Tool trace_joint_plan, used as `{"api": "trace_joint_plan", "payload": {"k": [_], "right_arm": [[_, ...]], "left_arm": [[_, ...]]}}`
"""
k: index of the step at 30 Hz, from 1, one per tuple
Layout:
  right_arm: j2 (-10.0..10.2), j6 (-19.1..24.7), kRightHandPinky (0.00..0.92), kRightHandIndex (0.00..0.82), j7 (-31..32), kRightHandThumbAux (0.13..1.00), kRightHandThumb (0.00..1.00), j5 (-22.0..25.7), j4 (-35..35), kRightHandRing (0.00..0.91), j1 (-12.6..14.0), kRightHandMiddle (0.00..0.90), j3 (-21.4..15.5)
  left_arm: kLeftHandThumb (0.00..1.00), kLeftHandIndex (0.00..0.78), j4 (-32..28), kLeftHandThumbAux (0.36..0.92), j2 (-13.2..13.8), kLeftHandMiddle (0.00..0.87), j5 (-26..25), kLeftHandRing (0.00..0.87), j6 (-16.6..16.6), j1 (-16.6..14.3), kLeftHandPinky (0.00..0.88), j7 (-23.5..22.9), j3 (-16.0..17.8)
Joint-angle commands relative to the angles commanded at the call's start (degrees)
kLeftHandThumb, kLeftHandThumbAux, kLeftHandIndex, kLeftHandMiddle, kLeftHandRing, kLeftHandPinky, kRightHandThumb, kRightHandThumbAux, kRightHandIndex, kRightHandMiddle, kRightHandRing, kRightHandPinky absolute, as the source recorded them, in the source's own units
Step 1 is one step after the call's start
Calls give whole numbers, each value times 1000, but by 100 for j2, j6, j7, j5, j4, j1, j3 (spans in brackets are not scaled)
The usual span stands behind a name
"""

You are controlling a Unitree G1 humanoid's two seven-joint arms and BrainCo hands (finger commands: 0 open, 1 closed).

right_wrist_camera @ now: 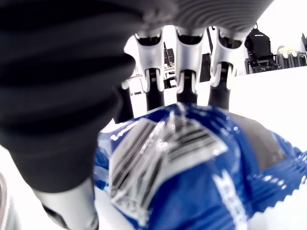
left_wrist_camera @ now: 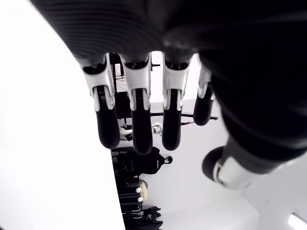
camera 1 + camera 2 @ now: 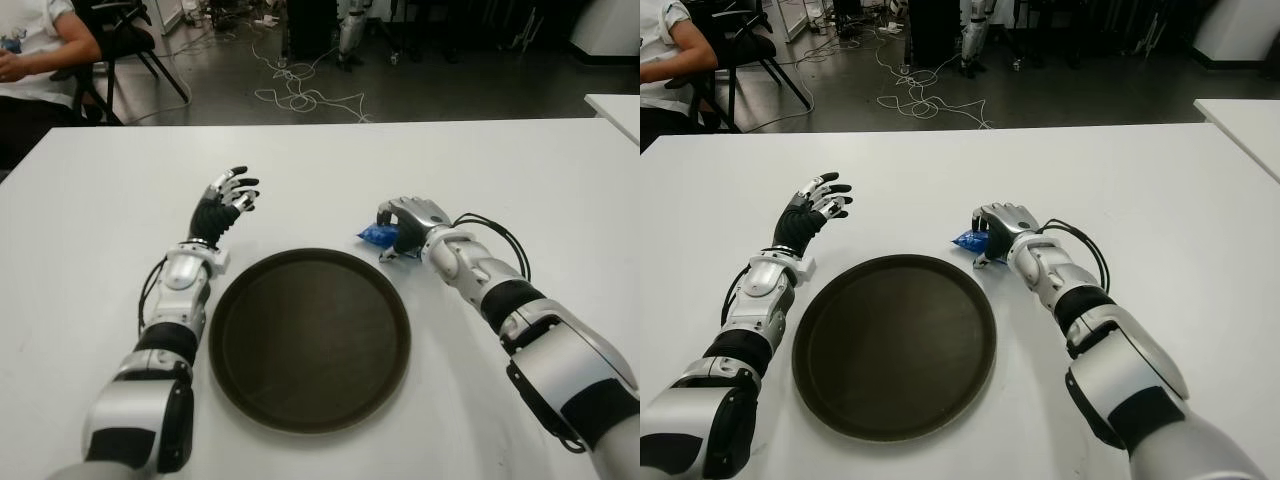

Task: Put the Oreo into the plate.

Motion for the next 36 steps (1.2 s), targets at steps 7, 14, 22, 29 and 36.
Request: {"api": "trace_joint_plan", "payload": {"k": [7,14,22,29,36], "right_arm": [[-32,-13,473,401,-63,845,0,-36,-31,501,-31,416,43],[-89,-18,642,503,-223,889,25,-55,-133,643,-72,623,48],[-121,-4,694,542,-225,888,65,-6,-196,699,-75,692,-16],[-123,57,715,570,-66,890,81,83,-246,724,-66,719,-126],[-131,140,714,567,100,891,94,89,-293,723,-75,722,-161]], "left_arm": [[74,185,-4,676,-4,282,-12,278,10,-1,312,-4,4],[66,187,11,670,-4,282,-10,275,4,-2,300,-7,2],[56,192,8,664,-5,279,-4,267,8,-3,291,-6,-4],[54,196,8,676,-9,277,-25,268,-7,0,295,-38,6],[50,190,5,682,-2,274,-3,266,-16,2,294,-34,-3]]}}
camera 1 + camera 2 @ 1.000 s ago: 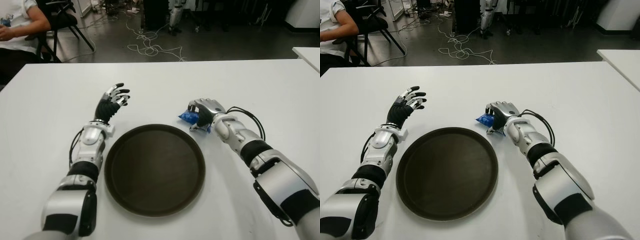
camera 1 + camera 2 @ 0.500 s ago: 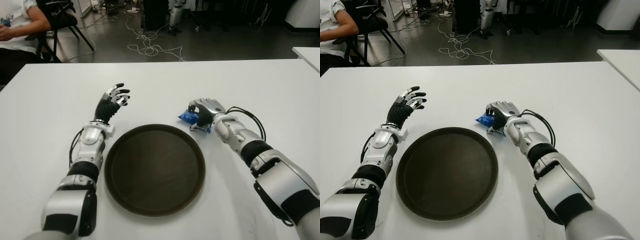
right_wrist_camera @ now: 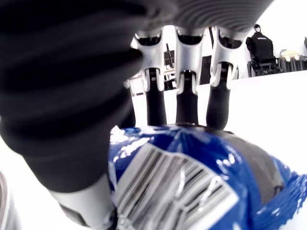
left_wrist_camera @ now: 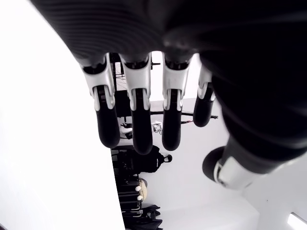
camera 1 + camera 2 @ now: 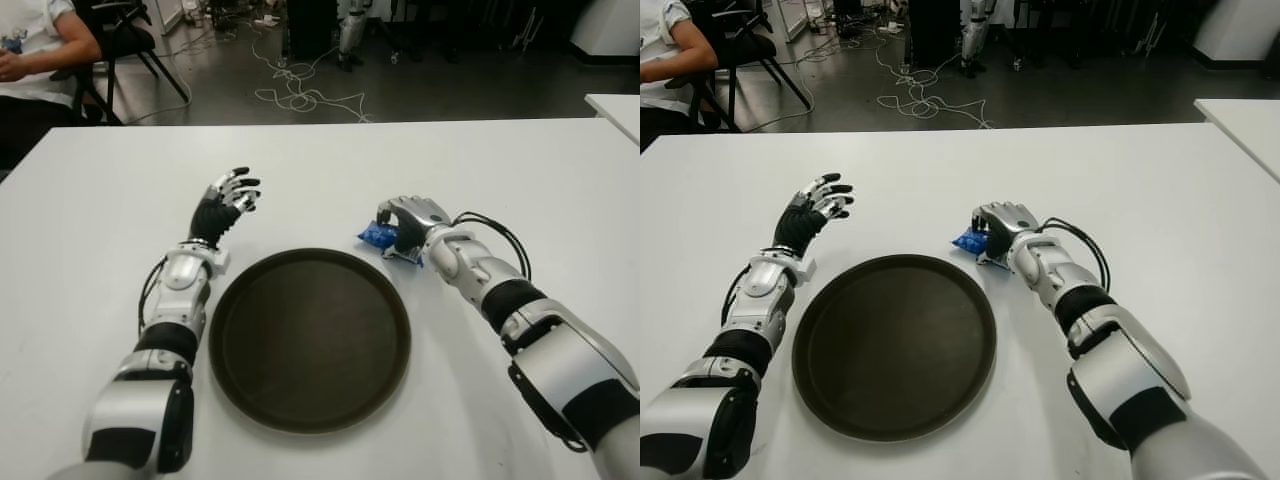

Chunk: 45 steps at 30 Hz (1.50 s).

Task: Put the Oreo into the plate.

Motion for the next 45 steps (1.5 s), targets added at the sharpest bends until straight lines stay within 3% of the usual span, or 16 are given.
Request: {"api": "trace_joint_plan", "payload": {"k": [22,23,24,29,45], "right_arm": [[-39,146,693,540,116,860,217,-160,-61,694,-25,691,158],[-44,139,686,500,99,814,386,-163,-64,688,-21,685,168],[-47,135,679,474,88,784,494,-164,-66,681,-19,679,174],[-46,130,667,437,14,740,654,-159,-79,671,-1,673,188],[-55,114,640,428,-98,731,686,-206,-38,653,-14,657,265]], "left_arm": [[63,190,-18,645,15,280,44,273,48,6,302,85,-18],[63,189,-16,642,16,280,42,275,51,5,304,81,-18],[64,188,-15,639,16,281,41,276,52,5,305,79,-17],[66,189,-23,651,20,281,32,276,51,16,303,63,-12],[56,191,-50,669,25,278,62,274,62,17,304,85,-31]]}}
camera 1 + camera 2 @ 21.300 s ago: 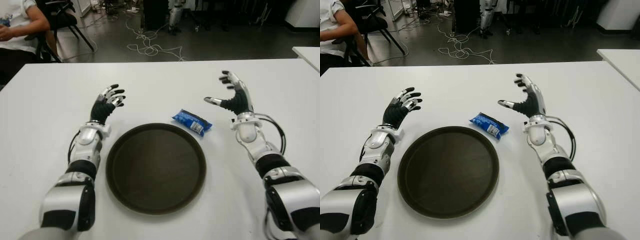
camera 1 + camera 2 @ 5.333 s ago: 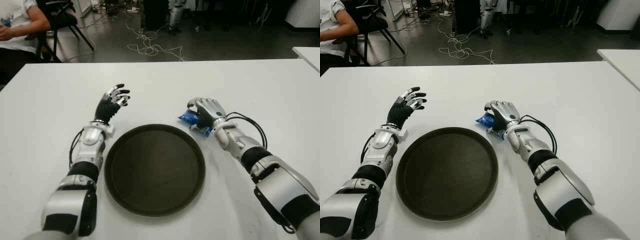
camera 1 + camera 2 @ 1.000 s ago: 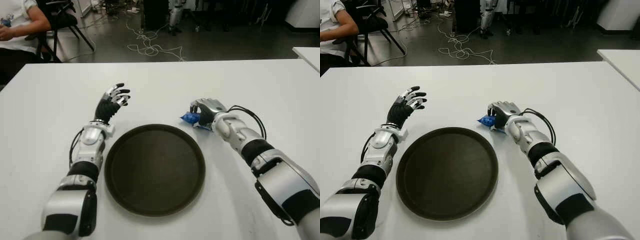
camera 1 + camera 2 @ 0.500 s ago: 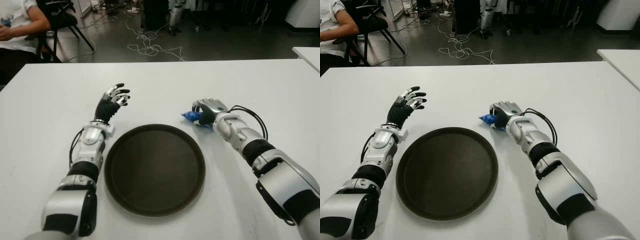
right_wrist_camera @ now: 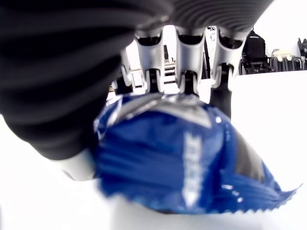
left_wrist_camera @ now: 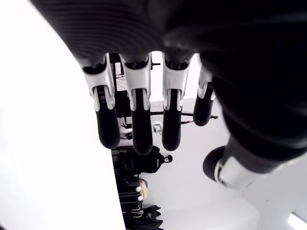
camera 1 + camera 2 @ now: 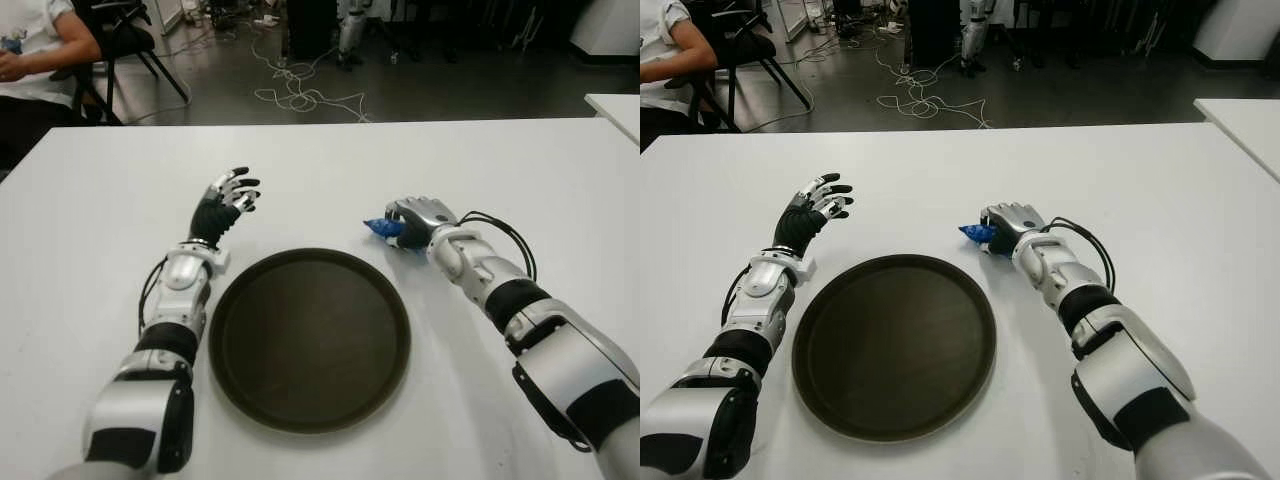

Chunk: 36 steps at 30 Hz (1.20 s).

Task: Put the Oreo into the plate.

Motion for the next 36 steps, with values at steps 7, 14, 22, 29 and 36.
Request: {"api": "trace_joint_plan", "payload": {"k": [7,14,22,29,36], "right_arm": [[2,-5,642,428,-52,732,685,32,15,659,-3,666,18],[-5,1,644,428,-74,732,685,31,24,665,-4,672,22],[-96,-59,657,428,-197,732,685,45,-117,679,-23,682,-11],[-334,-58,682,430,-319,731,688,121,-767,701,126,704,-181],[-701,453,704,431,-186,733,688,114,-2581,725,696,727,-560]], "left_arm": [[48,199,-15,661,5,284,3,274,-9,8,300,2,-2],[54,195,-9,671,0,280,-3,272,-12,7,304,-4,-7],[52,198,-2,659,-6,281,-12,273,-30,6,299,-14,-4],[37,195,-3,673,1,280,-1,272,-65,12,300,-35,-18],[40,194,21,669,3,278,0,269,-31,-1,297,3,-11]]}}
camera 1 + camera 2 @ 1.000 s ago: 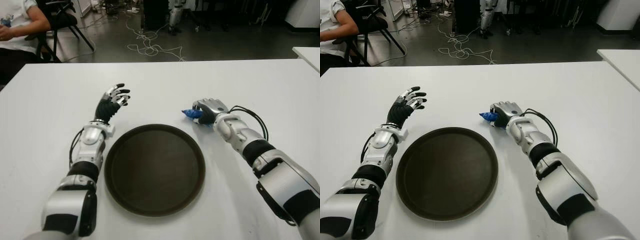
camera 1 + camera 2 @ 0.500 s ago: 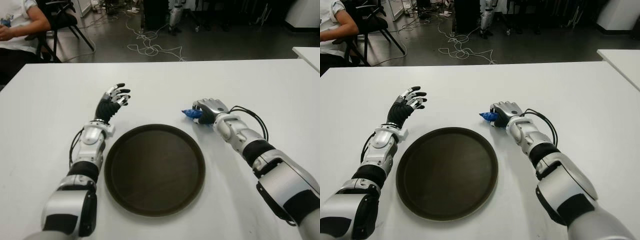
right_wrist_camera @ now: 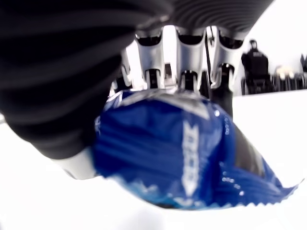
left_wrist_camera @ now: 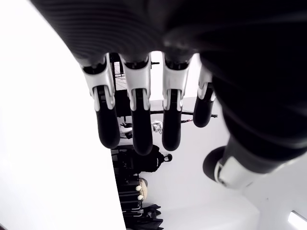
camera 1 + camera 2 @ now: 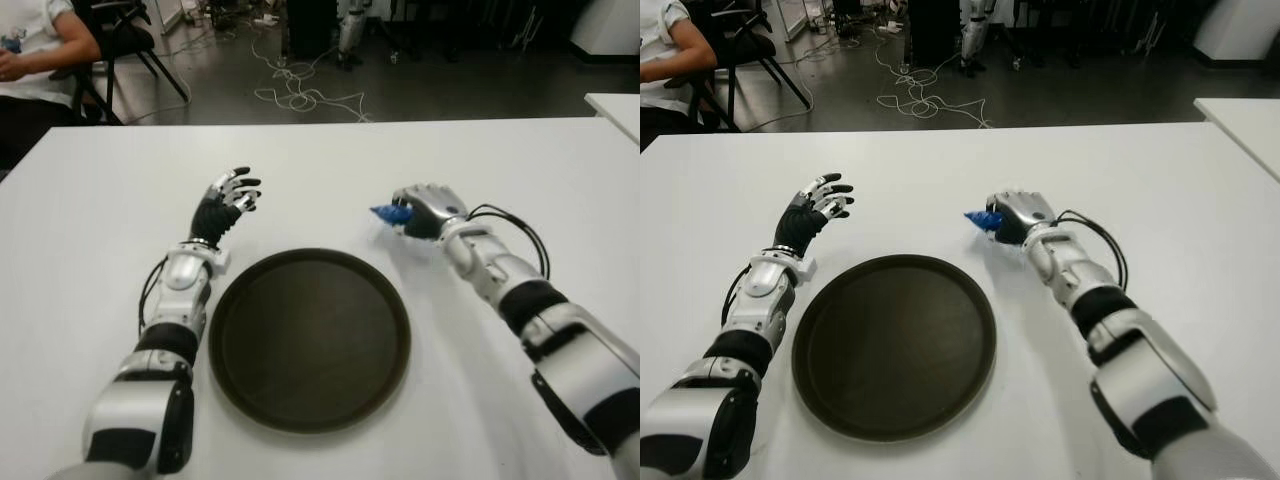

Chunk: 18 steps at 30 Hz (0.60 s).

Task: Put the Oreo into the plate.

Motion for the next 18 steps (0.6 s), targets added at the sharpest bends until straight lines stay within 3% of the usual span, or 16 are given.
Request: {"api": "trace_joint_plan", "payload": {"k": [6,14,18], "right_arm": [[-242,266,719,433,241,733,690,-10,-1256,741,467,745,-276],[-361,691,703,432,502,732,691,-145,-2679,727,984,728,-590],[-404,640,678,431,326,732,691,-236,-3206,707,1255,711,-727]], "left_arm": [[41,196,34,653,15,284,24,275,-7,-19,298,26,-7],[48,196,48,653,15,283,16,272,-49,-13,295,8,-3],[48,194,32,653,4,285,-7,275,-44,-7,300,-3,9]]}}
